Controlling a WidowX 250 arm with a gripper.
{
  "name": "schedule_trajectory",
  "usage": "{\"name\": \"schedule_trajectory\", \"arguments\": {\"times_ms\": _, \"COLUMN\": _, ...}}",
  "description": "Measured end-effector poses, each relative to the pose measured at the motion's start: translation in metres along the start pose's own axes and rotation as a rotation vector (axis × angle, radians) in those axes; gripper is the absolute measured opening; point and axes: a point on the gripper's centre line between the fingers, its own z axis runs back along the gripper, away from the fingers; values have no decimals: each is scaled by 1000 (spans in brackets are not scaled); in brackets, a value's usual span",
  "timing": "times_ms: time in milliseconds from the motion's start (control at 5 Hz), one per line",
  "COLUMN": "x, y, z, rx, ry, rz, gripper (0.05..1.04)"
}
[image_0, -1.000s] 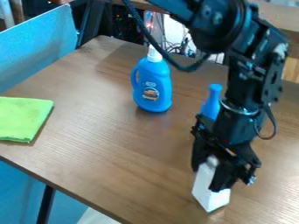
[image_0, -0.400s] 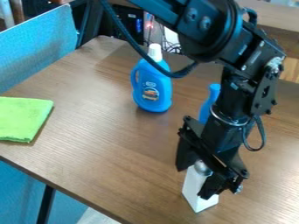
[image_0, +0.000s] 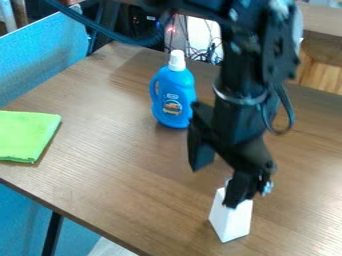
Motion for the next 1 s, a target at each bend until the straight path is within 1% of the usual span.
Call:
{"name": "schedule_trajectory", "arguments": {"times_ms": 200, "x": -23, "y": 33, "z": 16, "rx": 37, "ry": 5, "rz": 91, "gripper": 1001}}
{"name": "schedule_trajectory", "arguments": {"times_ms": 400, "x": -40, "y": 73, "z": 2, "rx": 124, "ry": 103, "rz": 200, "gripper": 1001}}
{"name": "schedule_trajectory", "arguments": {"times_ms": 600, "x": -61, "y": 122, "z": -4, "rx": 113, "ry": 151, "rz": 275, "gripper": 1001}}
{"name": "schedule_trajectory", "arguments": {"times_ms": 800, "x": -76, "y": 167, "z": -18, "rx": 71, "ry": 208, "rz": 321, "gripper": 1001}}
{"name": "schedule_trajectory", "arguments": {"times_ms": 1000, "x": -91, "y": 213, "z": -25, "rx": 40, "ry": 230, "rz": 377, "gripper": 1001}}
